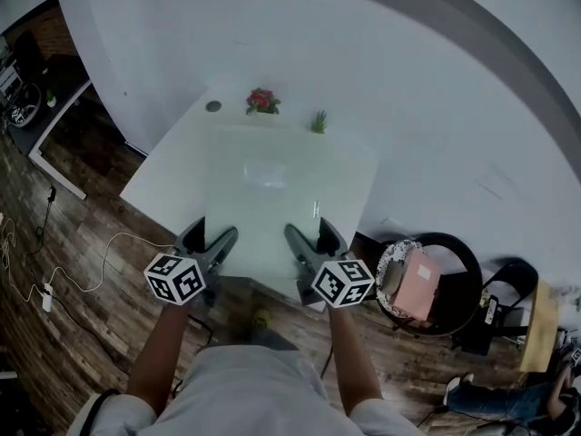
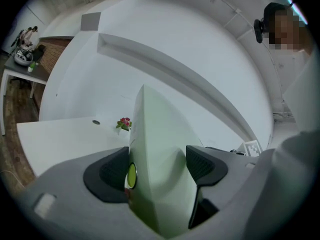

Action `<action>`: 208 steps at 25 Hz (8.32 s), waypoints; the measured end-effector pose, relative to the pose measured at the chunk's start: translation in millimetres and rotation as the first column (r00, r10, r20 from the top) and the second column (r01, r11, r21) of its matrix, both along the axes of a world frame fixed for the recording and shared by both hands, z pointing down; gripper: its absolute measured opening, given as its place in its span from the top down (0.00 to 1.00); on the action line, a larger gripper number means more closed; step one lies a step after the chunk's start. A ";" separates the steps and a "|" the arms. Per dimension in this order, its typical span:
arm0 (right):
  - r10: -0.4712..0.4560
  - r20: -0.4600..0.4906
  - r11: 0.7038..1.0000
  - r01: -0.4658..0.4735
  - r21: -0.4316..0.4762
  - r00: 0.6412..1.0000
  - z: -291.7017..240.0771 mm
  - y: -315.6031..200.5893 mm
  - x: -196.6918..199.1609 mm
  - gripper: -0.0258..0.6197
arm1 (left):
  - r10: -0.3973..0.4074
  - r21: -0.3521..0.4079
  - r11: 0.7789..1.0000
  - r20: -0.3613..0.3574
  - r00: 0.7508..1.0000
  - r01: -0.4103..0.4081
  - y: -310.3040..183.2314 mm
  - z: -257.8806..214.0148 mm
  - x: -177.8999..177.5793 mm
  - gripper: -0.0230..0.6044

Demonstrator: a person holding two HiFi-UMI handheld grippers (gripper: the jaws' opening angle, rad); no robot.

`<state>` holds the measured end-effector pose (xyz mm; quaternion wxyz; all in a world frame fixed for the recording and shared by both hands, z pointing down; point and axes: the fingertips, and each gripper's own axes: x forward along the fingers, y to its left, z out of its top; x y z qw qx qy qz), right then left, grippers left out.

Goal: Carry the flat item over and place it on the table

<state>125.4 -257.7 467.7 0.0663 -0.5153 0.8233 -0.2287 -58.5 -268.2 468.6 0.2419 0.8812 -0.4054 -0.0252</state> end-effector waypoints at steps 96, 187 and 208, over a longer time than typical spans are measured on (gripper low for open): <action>0.126 -0.013 0.867 -0.117 -0.484 0.992 196.9 -79.9 -18.4 0.40 | 0.164 -0.462 0.880 0.075 0.984 -0.112 -111.0 196.0 -12.0 0.41; 0.334 -0.223 0.942 -0.318 0.103 0.916 -44.4 -31.5 45.3 0.96 | -0.098 0.234 0.970 0.151 0.984 0.061 -98.6 -67.3 -58.9 0.95; 0.341 -0.236 0.938 -0.315 0.141 0.910 -58.4 -35.4 49.2 0.96 | -0.112 0.262 0.963 0.153 0.982 0.069 -101.6 -77.6 -65.9 0.95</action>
